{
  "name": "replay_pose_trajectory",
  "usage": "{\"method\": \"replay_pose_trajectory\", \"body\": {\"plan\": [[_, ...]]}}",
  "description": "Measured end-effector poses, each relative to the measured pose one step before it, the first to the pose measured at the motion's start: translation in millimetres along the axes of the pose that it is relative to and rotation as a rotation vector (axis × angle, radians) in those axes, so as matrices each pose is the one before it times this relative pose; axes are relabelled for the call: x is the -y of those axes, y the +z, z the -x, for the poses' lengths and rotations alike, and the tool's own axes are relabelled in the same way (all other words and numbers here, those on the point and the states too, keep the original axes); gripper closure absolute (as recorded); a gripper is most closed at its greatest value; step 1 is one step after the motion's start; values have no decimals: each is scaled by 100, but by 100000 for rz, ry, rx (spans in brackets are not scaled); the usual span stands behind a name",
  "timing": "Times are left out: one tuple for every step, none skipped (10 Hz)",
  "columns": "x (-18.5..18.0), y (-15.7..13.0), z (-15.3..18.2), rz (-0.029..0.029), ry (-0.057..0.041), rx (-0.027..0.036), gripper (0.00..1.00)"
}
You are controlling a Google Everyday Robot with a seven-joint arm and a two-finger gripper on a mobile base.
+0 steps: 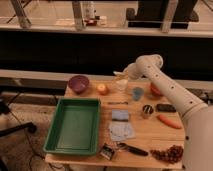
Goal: Place banana in paper cup
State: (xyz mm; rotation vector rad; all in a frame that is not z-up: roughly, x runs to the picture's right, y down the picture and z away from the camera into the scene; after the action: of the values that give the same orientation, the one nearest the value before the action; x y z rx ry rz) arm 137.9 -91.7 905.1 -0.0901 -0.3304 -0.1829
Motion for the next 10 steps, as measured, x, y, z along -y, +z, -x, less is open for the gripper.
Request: {"method": "replay_pose_trajectory", "body": {"plan": [[164,461,238,-80,-453,798,100],[1,246,-22,111,-63,224,100],[-68,257,-203,173,147,80,100],[-103,229,-345,145,459,73,100],[-83,234,-124,237,194,157,100],[112,221,23,-58,59,256,100],[55,121,17,-36,45,160,100],[82,105,-35,-223,-42,121,100],[54,-45,-121,-344,-86,-116,100],[51,-40,-37,-280,-22,12,100]]}}
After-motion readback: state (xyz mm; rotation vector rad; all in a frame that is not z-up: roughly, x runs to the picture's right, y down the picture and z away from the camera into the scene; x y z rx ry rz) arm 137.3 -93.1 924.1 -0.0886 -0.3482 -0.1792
